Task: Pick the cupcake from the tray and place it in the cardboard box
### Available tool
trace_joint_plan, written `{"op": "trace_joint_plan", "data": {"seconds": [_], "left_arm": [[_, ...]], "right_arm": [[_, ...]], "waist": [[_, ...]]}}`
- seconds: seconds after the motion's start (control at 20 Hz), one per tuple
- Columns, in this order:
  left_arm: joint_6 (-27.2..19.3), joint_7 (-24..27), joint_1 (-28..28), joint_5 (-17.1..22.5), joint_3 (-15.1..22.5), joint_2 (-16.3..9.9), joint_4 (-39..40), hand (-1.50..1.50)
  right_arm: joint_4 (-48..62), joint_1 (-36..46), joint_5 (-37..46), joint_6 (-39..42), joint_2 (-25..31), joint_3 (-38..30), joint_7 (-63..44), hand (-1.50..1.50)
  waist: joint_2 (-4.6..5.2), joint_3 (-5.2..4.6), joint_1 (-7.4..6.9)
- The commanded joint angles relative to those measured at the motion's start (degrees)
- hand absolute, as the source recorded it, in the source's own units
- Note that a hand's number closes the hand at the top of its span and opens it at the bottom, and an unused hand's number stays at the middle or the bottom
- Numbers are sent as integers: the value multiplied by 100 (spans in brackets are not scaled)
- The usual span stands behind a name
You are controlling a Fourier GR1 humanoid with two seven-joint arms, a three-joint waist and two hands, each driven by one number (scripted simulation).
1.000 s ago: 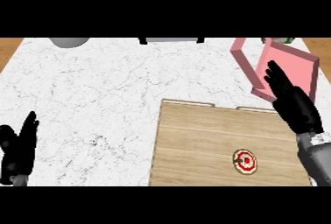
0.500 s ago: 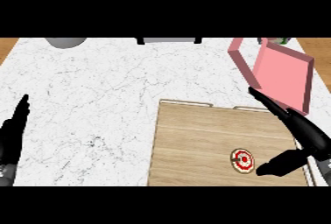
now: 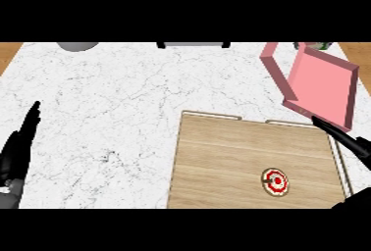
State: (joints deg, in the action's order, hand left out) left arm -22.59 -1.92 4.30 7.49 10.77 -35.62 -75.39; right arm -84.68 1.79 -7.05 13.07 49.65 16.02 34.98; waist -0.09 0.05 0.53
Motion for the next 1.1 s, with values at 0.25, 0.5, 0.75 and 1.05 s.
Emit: {"op": "trace_joint_plan", "data": {"seconds": [0.25, 0.5, 0.75, 1.05], "left_arm": [[218, -191, 358, -78, -21, 45, 175, 0], [344, -85, 396, -90, -182, 5, 214, 0], [242, -425, 351, -305, -150, 119, -55, 0], [425, -473, 185, -351, -434, 112, -337, 0]], "right_arm": [[-579, 850, 1472, 628, 1170, 371, -981, -150], [-1025, 1262, 2069, 1140, 1046, 854, -1968, -150], [-1147, 1727, 2193, 2024, 495, 1141, -2940, -150], [-1075, 1819, 2927, 2191, -339, 1289, -3589, -150]], "waist": [[18, -17, -101], [10, -15, -120], [5, -8, -117], [1, -5, -110]]}}
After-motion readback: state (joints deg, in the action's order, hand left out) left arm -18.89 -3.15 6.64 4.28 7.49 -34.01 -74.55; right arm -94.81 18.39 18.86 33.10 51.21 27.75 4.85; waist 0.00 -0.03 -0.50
